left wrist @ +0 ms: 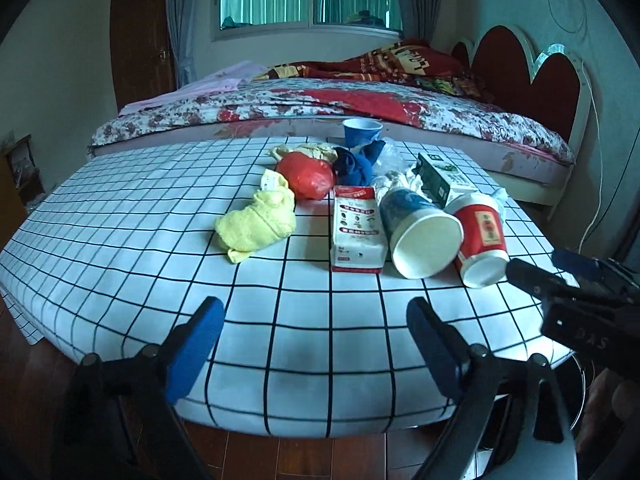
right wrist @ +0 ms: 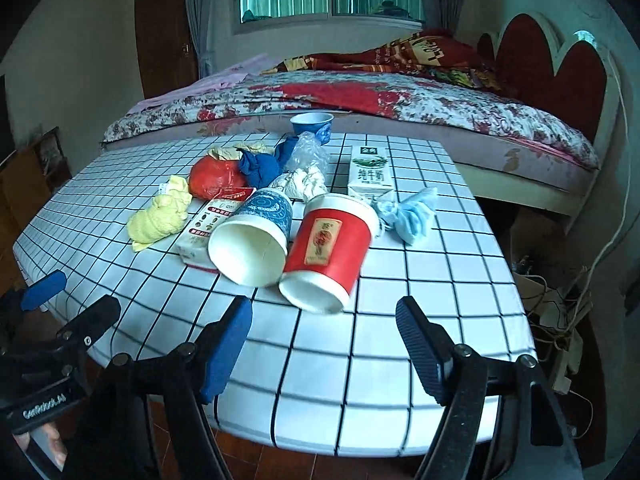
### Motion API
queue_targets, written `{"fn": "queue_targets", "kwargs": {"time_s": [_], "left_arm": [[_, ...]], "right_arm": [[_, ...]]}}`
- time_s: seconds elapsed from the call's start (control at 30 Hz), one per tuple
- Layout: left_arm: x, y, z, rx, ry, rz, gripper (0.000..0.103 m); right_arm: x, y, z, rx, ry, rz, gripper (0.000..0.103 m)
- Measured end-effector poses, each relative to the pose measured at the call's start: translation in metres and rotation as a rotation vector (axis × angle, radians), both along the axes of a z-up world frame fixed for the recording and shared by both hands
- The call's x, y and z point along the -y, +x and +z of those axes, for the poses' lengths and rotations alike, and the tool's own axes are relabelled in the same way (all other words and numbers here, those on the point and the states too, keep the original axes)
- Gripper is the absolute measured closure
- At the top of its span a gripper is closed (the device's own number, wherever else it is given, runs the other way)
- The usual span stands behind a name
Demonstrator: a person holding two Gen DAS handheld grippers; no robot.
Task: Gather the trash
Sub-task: 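Grasp the white snack box with the left tool while the right tool grasps the red-and-white cup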
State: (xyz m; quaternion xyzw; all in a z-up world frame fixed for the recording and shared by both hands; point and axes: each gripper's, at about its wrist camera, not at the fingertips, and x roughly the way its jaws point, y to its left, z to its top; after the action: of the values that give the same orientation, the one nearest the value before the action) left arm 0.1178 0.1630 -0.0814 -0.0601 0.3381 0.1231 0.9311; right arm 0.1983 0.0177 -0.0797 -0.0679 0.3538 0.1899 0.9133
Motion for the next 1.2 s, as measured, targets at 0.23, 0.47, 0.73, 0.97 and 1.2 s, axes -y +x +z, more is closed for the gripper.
{"fn": "queue_targets", "kwargs": {"time_s": [0.23,0.47,0.73,0.97,1.2], "left_arm": [[-0.009,0.023,-0.014,-0.016,-0.030,-0.006,0.016],[-0.007,0.041,-0.021,-0.006,-0.053,-0.038,0.019],[0.001,0.077,-0.024,-0.020,-0.054,-0.084,0.024],[0.001,0.100,-0.035,-0.069,-0.065,-0.090,0.039],[-0.002,0.102,-0.041,-0.083,-0.082,-0.108,0.051]], "right_arm": [[-0.008,0.036,-0.022,-0.052,-0.020,0.002,0.037],[0.011,0.055,-0.025,-0.059,-0.024,-0.036,0.045],[0.018,0.073,-0.027,-0.053,-0.030,-0.024,0.045],[0.008,0.089,-0.032,-0.078,-0.027,0.036,0.045],[0.003,0.093,-0.037,-0.079,-0.017,0.038,0.045]]}}
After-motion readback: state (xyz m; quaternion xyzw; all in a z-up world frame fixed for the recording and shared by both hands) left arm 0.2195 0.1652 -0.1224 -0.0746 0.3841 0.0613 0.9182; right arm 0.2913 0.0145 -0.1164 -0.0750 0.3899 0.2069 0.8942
